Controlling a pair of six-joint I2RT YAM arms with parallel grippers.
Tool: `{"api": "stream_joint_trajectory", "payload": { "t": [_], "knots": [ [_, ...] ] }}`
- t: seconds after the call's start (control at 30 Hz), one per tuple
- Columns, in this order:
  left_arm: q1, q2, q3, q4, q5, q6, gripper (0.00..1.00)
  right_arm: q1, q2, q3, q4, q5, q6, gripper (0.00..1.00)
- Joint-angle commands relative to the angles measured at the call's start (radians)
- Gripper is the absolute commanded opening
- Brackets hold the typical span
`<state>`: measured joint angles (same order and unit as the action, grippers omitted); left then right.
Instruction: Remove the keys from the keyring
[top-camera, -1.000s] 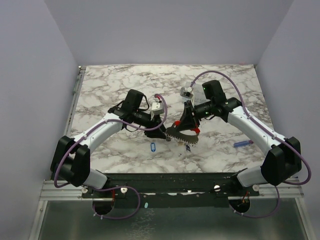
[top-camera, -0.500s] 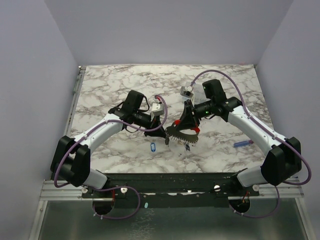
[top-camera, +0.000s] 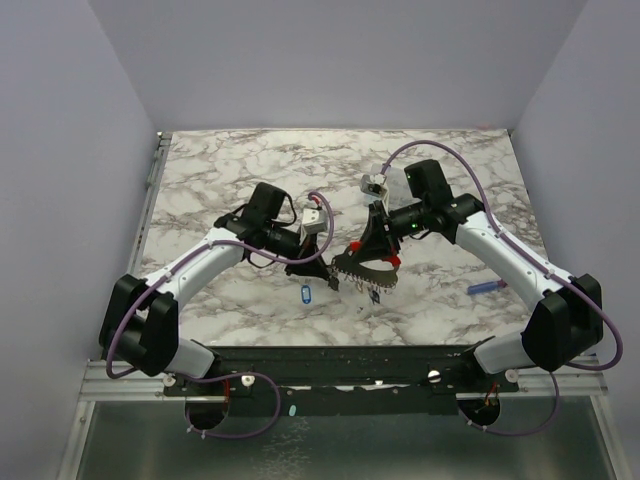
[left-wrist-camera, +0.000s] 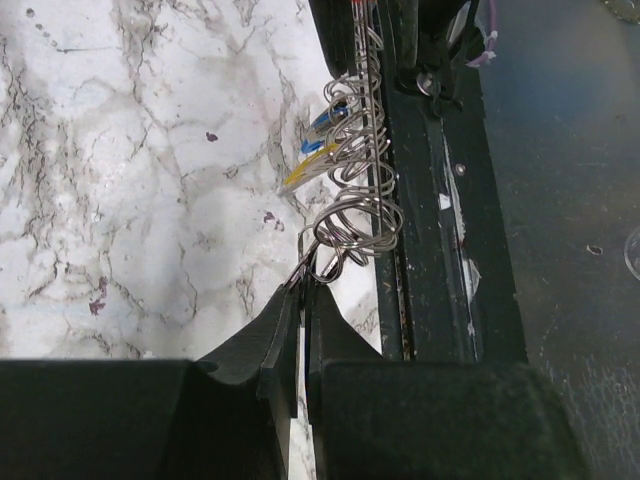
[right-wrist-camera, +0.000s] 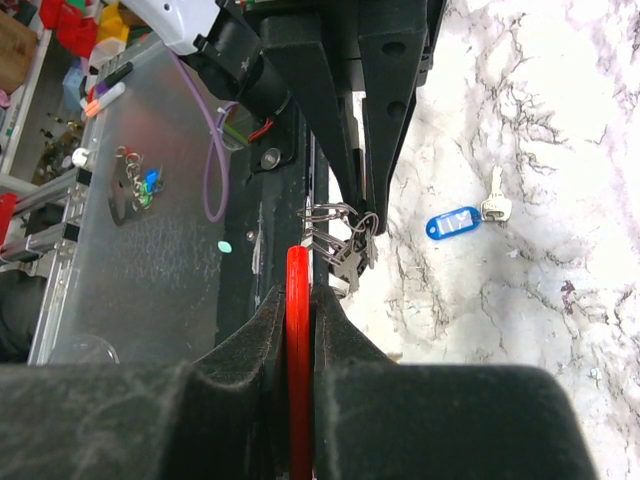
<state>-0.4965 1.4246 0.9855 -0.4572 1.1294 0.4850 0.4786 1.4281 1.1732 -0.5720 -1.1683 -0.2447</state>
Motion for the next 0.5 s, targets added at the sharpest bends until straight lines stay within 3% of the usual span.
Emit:
{"api": "stream_joint_trajectory", "payload": {
  "t": [0.0,0.47],
  "knots": [
    [0.018,-0.047,0.042,-0.135,-0.047,0.087,0.00,0.005,-0.028,0.010,-0.029,-0.015,-0.026,0.00],
    [0.027,-0.081,0.100,-0.282,-0.094,0.165,0.00,0.006,-0.021,-0.014,-0.028,0.035,-0.063,0.00]
  ]
}}
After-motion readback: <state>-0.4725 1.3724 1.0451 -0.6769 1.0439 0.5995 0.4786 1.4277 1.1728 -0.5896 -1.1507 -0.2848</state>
